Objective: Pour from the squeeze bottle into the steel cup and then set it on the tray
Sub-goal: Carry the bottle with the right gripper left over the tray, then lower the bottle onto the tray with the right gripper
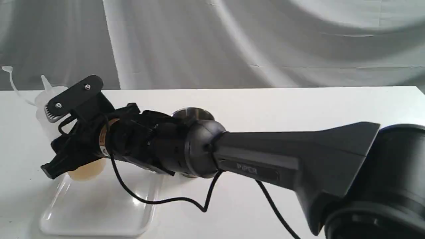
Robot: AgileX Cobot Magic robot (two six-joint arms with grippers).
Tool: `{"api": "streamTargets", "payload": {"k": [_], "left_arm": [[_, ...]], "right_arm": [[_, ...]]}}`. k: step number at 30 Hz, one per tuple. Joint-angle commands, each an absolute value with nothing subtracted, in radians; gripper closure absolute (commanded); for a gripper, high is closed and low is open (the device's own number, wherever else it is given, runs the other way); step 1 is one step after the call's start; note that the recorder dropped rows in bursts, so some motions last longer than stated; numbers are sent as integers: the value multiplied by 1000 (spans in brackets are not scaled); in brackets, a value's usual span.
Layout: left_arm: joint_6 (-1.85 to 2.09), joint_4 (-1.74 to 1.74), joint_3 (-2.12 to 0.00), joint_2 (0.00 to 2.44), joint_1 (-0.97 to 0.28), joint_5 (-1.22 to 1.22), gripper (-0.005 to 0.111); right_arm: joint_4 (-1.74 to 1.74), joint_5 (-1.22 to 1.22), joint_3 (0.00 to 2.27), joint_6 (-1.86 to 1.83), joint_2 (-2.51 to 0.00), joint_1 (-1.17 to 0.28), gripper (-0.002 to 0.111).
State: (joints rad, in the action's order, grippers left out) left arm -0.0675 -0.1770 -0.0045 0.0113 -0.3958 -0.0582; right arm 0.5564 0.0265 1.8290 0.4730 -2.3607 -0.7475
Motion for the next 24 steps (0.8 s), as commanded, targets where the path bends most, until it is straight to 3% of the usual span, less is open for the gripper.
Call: {"api": "streamTargets", "payload": {"k": [1, 24], "left_arm": [[-67, -211, 0, 14, -394, -61, 98], [-67, -258, 0, 14, -394, -61, 98]], "right_arm": [[528, 127, 1807, 467, -2354, -742, 78], [476, 191, 1705, 388, -2354, -714, 78]]}}
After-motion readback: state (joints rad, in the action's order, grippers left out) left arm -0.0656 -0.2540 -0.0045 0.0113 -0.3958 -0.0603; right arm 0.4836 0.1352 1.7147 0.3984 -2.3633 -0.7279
